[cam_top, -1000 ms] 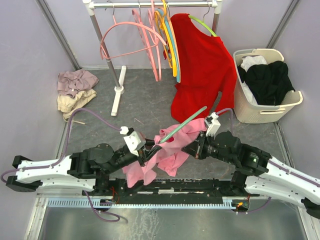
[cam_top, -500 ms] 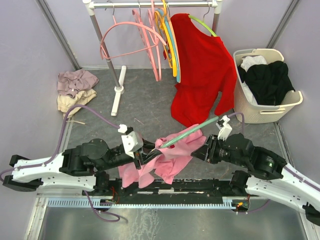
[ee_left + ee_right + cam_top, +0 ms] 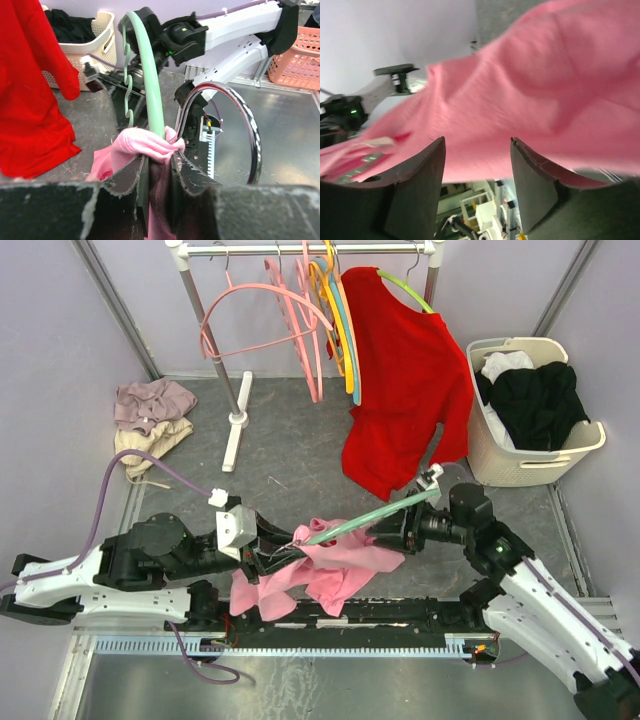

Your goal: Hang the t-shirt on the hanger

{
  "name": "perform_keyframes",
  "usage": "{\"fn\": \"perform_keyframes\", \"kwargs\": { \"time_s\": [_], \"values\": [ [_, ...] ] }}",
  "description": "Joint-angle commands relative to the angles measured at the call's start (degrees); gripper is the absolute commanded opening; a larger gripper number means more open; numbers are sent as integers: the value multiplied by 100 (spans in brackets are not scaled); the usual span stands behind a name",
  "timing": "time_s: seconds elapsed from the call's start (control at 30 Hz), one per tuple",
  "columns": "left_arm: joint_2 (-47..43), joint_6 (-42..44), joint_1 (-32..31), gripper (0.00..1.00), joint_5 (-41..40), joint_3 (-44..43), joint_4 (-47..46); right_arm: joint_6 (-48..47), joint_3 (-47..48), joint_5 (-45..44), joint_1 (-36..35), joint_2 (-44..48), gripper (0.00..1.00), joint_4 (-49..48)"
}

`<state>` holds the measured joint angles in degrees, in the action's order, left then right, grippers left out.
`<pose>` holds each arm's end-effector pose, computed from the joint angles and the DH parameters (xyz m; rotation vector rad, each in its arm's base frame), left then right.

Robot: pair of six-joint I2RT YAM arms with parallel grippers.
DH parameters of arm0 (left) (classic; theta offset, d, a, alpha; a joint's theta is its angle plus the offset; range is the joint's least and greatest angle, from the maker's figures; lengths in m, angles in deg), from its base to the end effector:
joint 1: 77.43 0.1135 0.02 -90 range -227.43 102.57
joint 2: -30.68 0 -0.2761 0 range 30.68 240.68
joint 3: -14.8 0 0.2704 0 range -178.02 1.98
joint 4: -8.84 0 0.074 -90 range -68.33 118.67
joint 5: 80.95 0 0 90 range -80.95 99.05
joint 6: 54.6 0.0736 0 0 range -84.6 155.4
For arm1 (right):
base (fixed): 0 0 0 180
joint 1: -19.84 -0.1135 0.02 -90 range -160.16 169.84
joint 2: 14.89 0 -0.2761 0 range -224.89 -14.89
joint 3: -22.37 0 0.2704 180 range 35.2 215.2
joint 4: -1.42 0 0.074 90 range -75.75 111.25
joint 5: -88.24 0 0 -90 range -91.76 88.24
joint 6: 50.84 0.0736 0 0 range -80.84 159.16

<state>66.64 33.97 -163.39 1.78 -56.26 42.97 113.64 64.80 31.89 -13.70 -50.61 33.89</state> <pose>0.0209 -0.1637 0.4336 1.0368 1.3002 -1.0898 0.1327 0.1369 0.2475 0.4117 2.4032 1.6424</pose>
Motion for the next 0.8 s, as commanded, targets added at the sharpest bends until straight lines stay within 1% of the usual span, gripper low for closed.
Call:
{"fn": "perform_keyframes", "kwargs": {
  "time_s": [0.0,0.03,0.1,0.13,0.2,0.33,0.43,0.53,0.63,0.77],
  "values": [
    [-43,-170,-18,3,464,-365,-273,264,275,1564,409,-910,66,-2313],
    [-31,-184,-18,3,494,-378,-247,209,386,1730,422,-1137,68,-2472],
    [-13,-200,-18,3,564,-418,-204,-53,652,1874,429,-1408,74,-2446],
    [-15,-208,-18,3,588,-431,-198,-242,806,1968,437,-1544,74,-2319],
    [-14,-225,-18,3,612,-442,-203,-714,1138,2008,441,-1774,74,-1766],
    [-6,-239,-17,3,602,-434,-231,-1068,1416,2343,421,-2072,73,-1638],
    [30,-243,-19,3,586,-434,-252,-1736,1608,2475,364,-2174,73,-972],
    [85,-233,-17,3,575,-447,-273,-2067,1607,2498,136,-2285,74,-666],
    [162,-226,-18,3,610,-469,-301,-2267,1627,2381,-316,-2479,74,-571],
    [231,-224,-18,3,616,-477,-328,-2617,1936,2007,-976,-2851,74,-214]
  ]
}}
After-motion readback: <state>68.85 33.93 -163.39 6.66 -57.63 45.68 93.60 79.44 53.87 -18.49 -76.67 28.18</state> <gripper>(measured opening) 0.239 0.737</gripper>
